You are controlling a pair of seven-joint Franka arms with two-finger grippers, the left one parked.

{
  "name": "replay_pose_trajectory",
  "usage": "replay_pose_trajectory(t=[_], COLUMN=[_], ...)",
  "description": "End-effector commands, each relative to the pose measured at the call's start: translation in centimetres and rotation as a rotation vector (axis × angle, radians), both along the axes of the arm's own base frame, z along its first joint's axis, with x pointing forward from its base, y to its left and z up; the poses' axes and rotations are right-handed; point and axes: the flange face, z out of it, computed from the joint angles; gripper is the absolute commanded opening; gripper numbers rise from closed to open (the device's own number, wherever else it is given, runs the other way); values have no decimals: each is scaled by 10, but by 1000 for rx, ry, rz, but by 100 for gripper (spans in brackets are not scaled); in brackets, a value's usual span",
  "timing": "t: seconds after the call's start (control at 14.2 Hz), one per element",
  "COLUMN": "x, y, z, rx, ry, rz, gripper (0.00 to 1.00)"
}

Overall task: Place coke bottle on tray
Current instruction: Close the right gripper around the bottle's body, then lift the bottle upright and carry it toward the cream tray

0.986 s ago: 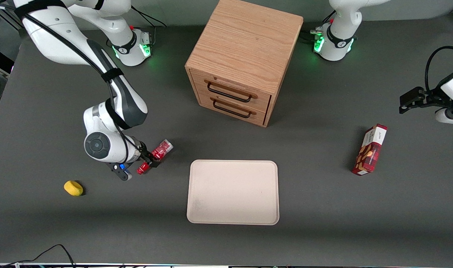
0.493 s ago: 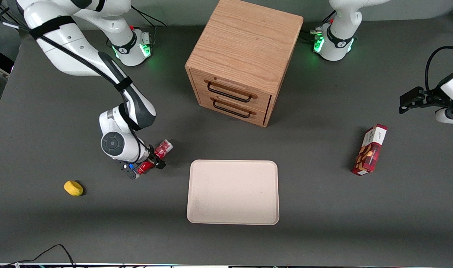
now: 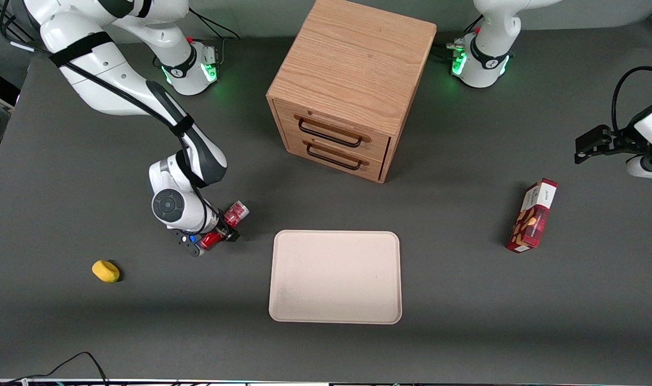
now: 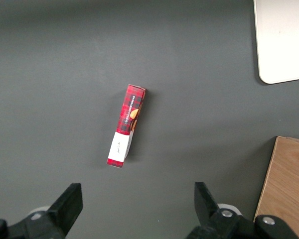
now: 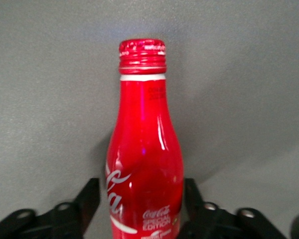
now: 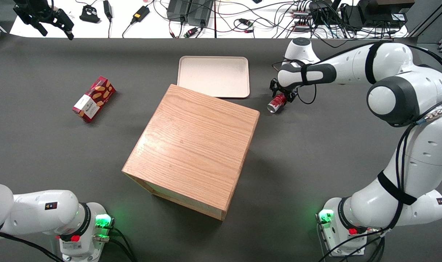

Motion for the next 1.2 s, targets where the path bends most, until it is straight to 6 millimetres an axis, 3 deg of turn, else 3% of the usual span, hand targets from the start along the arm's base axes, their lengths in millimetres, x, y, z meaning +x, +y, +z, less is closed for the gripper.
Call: replay_pose_trajectory(t=[0.0, 0.21, 0.42, 0.7, 0.85, 0.99, 1.13], x=[0, 2, 9, 32, 48, 64, 73], y=[1, 2, -1, -10, -12, -6, 13], z=[2, 12, 58, 145, 202, 268, 309], rx=[-17, -18, -40, -44, -28, 37, 82], ry=[-24, -31, -32, -38, -26, -45, -93], rz=[4, 20, 88, 290, 385, 454, 531], gripper=[0, 0, 0, 0, 0, 0, 0])
